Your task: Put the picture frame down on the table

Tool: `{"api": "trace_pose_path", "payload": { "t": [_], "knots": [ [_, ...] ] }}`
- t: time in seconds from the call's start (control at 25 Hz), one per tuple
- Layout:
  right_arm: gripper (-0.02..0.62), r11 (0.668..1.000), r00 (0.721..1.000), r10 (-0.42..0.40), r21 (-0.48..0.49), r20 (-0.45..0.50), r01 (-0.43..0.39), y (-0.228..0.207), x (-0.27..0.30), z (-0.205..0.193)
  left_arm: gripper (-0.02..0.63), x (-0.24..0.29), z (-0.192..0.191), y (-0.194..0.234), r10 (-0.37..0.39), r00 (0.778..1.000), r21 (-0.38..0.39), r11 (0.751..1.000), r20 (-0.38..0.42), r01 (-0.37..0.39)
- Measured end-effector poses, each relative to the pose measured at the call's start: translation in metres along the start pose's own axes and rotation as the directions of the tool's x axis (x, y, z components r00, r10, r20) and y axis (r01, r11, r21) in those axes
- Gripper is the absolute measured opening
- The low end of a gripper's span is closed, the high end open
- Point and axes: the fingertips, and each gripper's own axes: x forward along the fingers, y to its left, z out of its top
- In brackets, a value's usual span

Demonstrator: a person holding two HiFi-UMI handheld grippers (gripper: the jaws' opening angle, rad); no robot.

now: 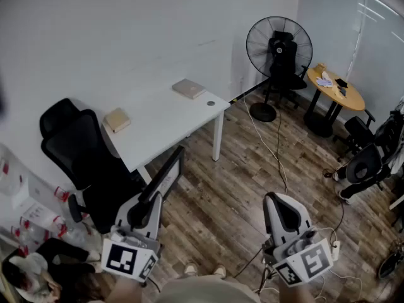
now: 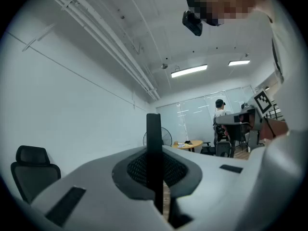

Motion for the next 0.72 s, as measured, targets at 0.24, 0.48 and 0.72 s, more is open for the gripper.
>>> {"api": "trace_pose_path", "payload": {
  "t": [0.24, 0.48, 0.72],
  "knots": [
    [0.023, 1.000, 1.000, -0.005, -0.003, -0.017, 0.005, -0.009, -0.002, -0.005, 0.031, 0.006, -0.005, -0.009, -0.010, 1.000, 0.015, 1.000, -0.012, 0.010],
    [0.023, 0.999, 1.000, -0.022, 0.046, -0.020, 0.023, -0.022, -0.010, -0.009, 0.031, 0.011, -0.008, -0.023, -0.036, 0.999, 0.009, 0.999, -0.018, 0.036],
    [0.023, 0.999, 0.999, -0.020, 0.049, -0.025, 0.021, -0.037, -0.023, -0.013, 0.031, 0.016, -0.010, -0.041, -0.038, 0.999, -0.015, 0.999, -0.023, 0.037]
  ]
}}
